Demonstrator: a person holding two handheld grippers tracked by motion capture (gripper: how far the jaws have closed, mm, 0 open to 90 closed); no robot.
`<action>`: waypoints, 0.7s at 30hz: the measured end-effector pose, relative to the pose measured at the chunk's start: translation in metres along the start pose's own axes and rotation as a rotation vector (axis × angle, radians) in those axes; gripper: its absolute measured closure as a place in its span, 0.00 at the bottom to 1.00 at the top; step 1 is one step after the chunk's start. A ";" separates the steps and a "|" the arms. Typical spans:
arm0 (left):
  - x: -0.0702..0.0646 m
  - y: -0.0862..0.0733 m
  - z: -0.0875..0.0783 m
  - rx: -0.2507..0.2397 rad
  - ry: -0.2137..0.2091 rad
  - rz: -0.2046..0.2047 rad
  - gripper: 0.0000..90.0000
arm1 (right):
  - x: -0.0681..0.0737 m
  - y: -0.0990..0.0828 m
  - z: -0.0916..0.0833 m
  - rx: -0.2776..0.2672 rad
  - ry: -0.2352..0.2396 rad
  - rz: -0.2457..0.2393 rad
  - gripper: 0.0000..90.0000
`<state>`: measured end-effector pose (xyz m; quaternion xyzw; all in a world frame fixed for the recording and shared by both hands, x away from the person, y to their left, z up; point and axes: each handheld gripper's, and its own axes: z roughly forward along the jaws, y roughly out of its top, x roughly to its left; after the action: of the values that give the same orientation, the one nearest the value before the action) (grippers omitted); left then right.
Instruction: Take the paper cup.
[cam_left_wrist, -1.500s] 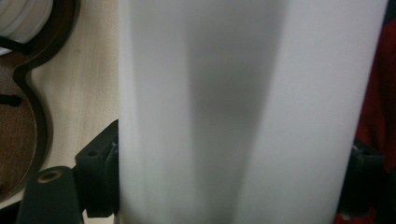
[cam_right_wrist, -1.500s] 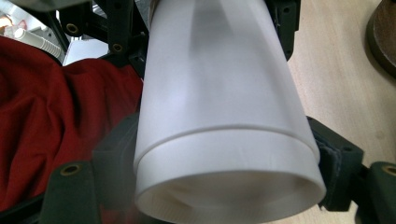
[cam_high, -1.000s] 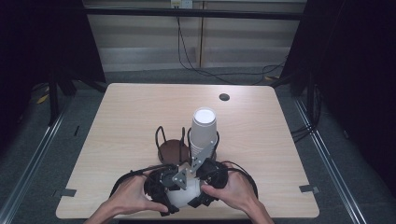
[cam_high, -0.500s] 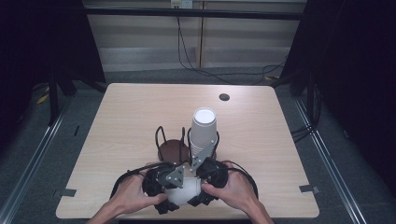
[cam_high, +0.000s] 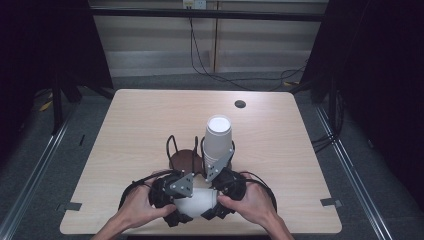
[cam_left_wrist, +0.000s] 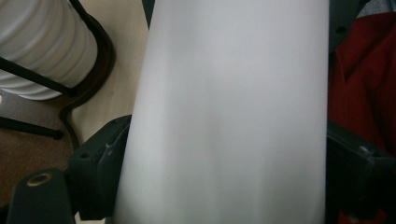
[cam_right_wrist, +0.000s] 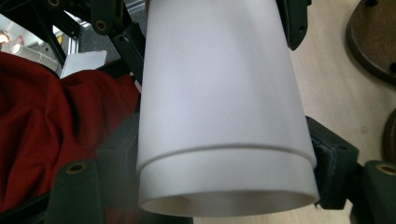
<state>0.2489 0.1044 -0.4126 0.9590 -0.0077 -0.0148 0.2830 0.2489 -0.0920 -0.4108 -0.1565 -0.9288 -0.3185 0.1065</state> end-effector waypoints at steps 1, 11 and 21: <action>0.001 0.000 -0.001 -0.006 -0.005 0.001 0.15 | 0.000 0.000 0.000 -0.004 -0.001 0.001 0.29; 0.003 -0.002 -0.008 -0.107 -0.007 -0.009 0.15 | -0.002 -0.003 -0.005 -0.038 0.006 -0.005 0.29; 0.007 -0.007 -0.014 -0.200 -0.040 -0.055 0.16 | -0.002 -0.004 -0.007 -0.052 0.016 0.005 0.29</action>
<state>0.2562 0.1177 -0.4043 0.9254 0.0146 -0.0422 0.3764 0.2499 -0.0998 -0.4085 -0.1588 -0.9191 -0.3434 0.1104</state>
